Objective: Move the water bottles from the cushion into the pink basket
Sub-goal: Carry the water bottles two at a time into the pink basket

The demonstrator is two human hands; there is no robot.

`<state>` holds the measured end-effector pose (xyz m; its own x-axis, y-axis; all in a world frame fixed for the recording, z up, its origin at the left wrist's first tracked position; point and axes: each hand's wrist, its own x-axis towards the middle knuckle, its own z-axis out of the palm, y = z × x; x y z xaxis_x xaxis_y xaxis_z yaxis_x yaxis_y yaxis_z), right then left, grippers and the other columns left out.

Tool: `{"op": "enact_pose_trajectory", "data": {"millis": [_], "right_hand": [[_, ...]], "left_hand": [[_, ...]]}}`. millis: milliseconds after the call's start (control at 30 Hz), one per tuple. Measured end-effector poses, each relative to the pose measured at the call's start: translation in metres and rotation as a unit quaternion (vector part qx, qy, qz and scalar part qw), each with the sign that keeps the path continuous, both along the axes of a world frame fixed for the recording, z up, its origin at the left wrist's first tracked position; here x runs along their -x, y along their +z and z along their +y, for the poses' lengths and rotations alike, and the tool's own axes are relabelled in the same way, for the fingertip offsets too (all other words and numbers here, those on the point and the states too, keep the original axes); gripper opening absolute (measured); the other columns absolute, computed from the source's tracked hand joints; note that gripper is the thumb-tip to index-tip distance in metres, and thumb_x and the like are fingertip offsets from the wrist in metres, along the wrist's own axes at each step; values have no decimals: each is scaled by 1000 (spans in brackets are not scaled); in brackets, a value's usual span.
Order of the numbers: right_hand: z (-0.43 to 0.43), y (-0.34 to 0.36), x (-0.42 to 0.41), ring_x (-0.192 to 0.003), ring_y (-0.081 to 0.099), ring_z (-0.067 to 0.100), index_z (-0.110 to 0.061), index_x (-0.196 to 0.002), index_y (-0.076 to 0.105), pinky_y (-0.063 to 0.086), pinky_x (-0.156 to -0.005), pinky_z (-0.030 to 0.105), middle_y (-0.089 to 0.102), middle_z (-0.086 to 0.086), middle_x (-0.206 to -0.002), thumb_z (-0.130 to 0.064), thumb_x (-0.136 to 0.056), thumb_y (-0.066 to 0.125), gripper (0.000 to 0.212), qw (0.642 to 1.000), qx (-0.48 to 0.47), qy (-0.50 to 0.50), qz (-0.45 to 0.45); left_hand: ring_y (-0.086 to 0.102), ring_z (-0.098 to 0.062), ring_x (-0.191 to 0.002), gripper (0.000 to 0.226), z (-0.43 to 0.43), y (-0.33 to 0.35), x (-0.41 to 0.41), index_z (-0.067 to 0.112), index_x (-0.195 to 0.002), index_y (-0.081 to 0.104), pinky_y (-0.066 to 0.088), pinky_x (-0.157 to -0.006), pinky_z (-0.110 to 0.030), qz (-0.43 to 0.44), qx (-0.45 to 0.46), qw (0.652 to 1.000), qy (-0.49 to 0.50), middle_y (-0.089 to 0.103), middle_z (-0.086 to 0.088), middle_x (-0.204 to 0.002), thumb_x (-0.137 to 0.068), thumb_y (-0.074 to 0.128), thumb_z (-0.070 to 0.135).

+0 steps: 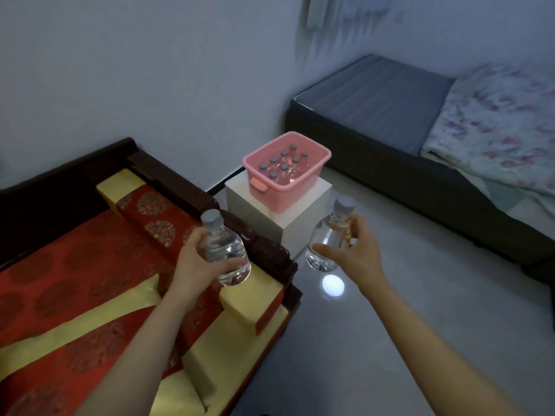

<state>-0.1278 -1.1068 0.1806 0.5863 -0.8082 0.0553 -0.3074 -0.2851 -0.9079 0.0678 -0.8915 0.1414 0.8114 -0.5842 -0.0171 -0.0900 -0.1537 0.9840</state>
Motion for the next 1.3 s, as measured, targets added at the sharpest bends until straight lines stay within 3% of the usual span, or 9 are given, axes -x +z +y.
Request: {"op": "enact_pose_trajectory", "data": {"millis": [267,400,533,600,667,867,1000,1200,1300], "right_hand": [[-155,2,-21,-86,62,-4,-37,-108,56,45,-68,14,64,-16,-98,-26,-52,90,67,999,-23,15,-23],[-240,6,-36,-82,60,-11,-41,-100,54,46,-69,17,63,-16,-94,-21,-54,91,63,999,-21,47,-18],[-323,6,-55,-87,62,0,-38,-103,52,50,-75,22,61,-18,-96,-20,-56,91,64,997,-20,72,-12],[-354,2,-67,-89,60,2,-33,-110,50,49,-75,23,59,-18,-97,-21,-57,90,67,997,-28,78,-7],[-381,-2,-83,-85,62,-1,-36,-107,49,46,-70,20,59,-19,-95,-21,-57,90,66,995,-37,87,-8],[-441,-18,-148,-83,62,-3,-45,-95,48,47,-70,18,61,-18,-93,-23,-55,89,61,992,-39,119,2],[-482,-33,-210,-87,63,3,-34,-106,49,51,-74,23,61,-16,-96,-26,-56,89,65,987,-35,157,3],[-534,-53,-299,-85,65,0,-26,-109,48,50,-73,19,62,-13,-97,-9,-61,87,65,978,-39,203,20],[-549,-70,-326,-86,65,4,-18,-110,49,52,-73,20,64,-6,-100,-5,-61,86,62,973,-71,216,31]], "left_hand": [[71,-6,-83,67,-151,-2,-7,21,-103,60,53,-66,-14,3,1,999,38,71,-1,-97,-47,95,10],[69,-8,-86,68,-222,-5,-9,19,-105,56,55,-78,-27,7,3,996,93,69,1,-100,-49,93,7],[67,1,-84,65,-288,-9,-13,24,-100,55,52,-78,-24,-8,-1,990,142,67,8,-97,-50,92,8],[67,-9,-91,67,-311,-14,-18,16,-105,53,53,-83,-31,0,-5,988,155,67,3,-100,-51,92,6],[67,-17,-93,68,-331,-17,-26,11,-106,52,53,-85,-35,2,-13,985,171,67,-3,-102,-51,92,6],[68,-7,-89,71,-380,-30,-70,14,-106,53,53,-82,-30,4,-32,979,202,68,2,-101,-48,94,14],[68,-8,-93,78,-422,-47,-118,18,-111,52,54,-85,-32,17,-22,975,220,67,5,-105,-46,95,16],[64,7,-88,76,-481,-62,-173,25,-117,47,48,-72,-8,24,-43,971,235,63,13,-104,-57,90,9],[62,1,-93,75,-500,-67,-189,21,-122,47,48,-81,-19,49,-52,968,242,63,9,-105,-61,88,8]]}}
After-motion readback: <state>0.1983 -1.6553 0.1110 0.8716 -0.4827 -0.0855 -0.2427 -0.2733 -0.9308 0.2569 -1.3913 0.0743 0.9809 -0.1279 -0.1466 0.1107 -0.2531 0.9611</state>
